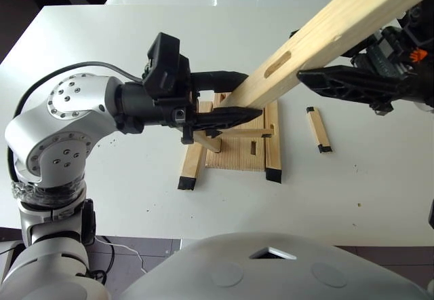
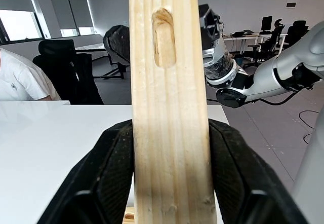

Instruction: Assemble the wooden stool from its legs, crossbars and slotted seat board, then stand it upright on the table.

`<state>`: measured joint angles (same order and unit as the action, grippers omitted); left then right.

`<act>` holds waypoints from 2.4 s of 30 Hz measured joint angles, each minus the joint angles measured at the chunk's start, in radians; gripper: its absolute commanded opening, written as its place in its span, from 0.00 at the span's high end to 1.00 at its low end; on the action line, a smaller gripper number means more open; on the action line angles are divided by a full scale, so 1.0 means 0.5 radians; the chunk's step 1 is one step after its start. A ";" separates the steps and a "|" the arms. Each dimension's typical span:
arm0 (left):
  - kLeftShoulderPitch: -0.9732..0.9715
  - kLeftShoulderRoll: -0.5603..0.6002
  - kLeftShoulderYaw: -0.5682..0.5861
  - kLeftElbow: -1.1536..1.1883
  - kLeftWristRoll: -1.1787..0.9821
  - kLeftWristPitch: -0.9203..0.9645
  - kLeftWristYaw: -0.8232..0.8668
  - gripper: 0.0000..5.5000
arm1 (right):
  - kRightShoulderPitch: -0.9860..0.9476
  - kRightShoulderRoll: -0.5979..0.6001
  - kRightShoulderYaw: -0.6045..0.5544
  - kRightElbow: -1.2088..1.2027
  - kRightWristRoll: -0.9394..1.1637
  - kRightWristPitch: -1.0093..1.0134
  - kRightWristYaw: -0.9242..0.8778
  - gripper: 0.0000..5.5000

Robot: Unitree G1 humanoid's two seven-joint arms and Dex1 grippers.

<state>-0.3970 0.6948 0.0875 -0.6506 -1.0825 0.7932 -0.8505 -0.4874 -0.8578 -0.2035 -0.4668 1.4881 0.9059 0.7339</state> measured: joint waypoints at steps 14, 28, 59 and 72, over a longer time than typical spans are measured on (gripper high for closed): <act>0.005 0.008 -0.030 0.004 0.009 -0.005 -0.014 0.63 | -0.082 0.005 0.034 -0.025 0.017 0.016 0.010 0.54; -0.020 0.042 -0.047 0.067 -0.069 0.060 -0.085 0.54 | -0.071 -0.015 0.019 -0.077 0.041 0.004 0.028 0.63; -0.226 0.425 0.190 1.056 0.501 -0.369 -0.036 0.39 | 0.645 -0.313 -0.254 -0.227 -1.131 -0.403 0.500 0.63; 0.447 0.490 -0.043 1.052 0.967 -0.775 -0.691 0.39 | 1.107 -0.086 0.016 -0.421 -1.536 -0.700 0.436 0.63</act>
<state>-0.1735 0.9399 0.0660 -0.1246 -0.5989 0.4059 -1.1959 0.0660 -0.9010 -0.1956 -0.6772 0.7200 0.5558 0.9519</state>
